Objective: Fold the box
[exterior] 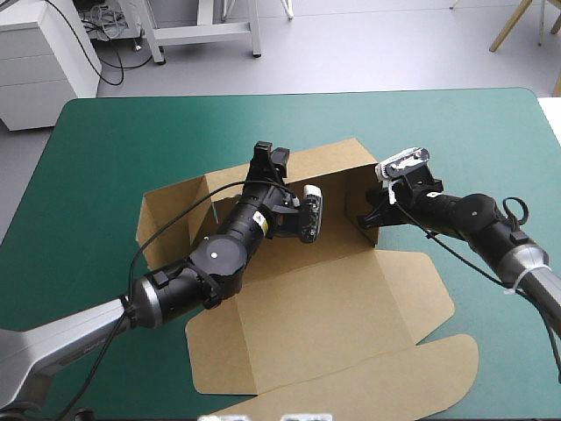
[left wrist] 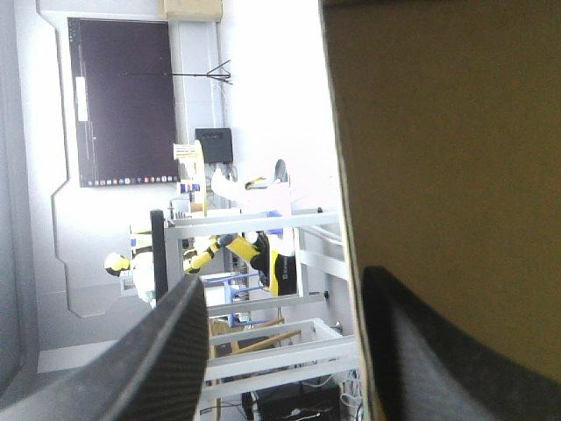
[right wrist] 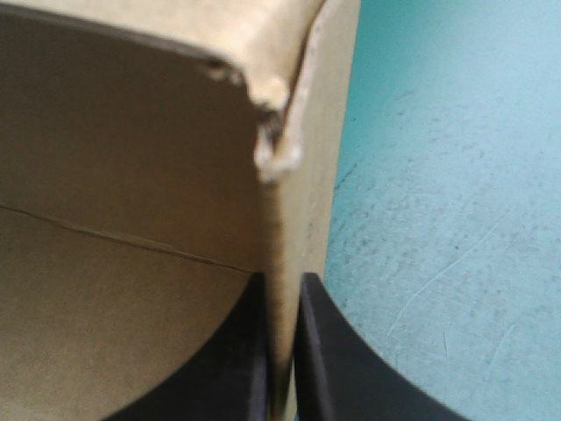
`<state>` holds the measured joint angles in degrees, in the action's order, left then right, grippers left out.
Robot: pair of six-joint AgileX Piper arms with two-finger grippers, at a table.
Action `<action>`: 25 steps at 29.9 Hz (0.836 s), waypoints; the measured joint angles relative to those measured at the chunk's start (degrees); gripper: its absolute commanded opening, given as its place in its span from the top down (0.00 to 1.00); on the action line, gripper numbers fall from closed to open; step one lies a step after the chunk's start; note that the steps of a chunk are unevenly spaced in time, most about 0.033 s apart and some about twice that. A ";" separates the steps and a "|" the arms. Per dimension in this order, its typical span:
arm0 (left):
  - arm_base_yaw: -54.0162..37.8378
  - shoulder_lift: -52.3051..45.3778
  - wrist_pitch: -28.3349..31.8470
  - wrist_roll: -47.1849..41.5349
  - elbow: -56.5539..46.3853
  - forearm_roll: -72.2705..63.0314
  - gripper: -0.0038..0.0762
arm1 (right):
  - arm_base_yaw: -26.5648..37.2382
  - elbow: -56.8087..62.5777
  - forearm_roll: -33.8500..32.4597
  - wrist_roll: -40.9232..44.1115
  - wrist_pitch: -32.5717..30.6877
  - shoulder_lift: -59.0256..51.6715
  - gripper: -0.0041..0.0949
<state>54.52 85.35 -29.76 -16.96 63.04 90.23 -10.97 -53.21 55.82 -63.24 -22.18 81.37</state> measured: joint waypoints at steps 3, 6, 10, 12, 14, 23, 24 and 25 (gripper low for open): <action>1.76 -0.84 -1.21 -0.93 0.00 -1.76 0.47 | 0.00 0.00 0.01 0.18 0.26 0.00 0.98; 2.65 -1.51 -2.10 -1.31 0.00 -5.56 0.47 | 0.00 0.00 0.01 0.18 0.37 0.00 0.98; 3.97 -2.69 -3.39 -1.44 0.00 -10.11 0.47 | 0.00 0.00 0.01 0.18 0.57 0.00 0.98; 5.40 -3.54 -3.96 -1.57 0.00 -11.30 0.47 | 0.00 0.00 0.01 0.32 0.69 0.00 0.98; 6.98 -4.63 -4.13 -1.84 0.00 -12.68 0.47 | 0.00 0.00 0.01 0.38 0.80 0.00 0.98; 6.10 -6.58 -7.68 -4.56 11.60 -31.08 0.47 | 0.00 0.00 0.01 0.65 1.19 0.00 0.98; 5.69 -6.58 -8.05 -4.45 13.28 -31.96 0.47 | 0.00 0.00 0.01 0.80 1.19 0.00 0.98; 4.98 -6.58 -8.67 -4.26 15.75 -32.96 0.47 | 0.00 0.00 0.01 1.01 1.26 0.00 0.98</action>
<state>59.50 78.77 -38.43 -21.22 78.78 57.27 -10.97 -53.21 55.83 -62.23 -20.92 81.37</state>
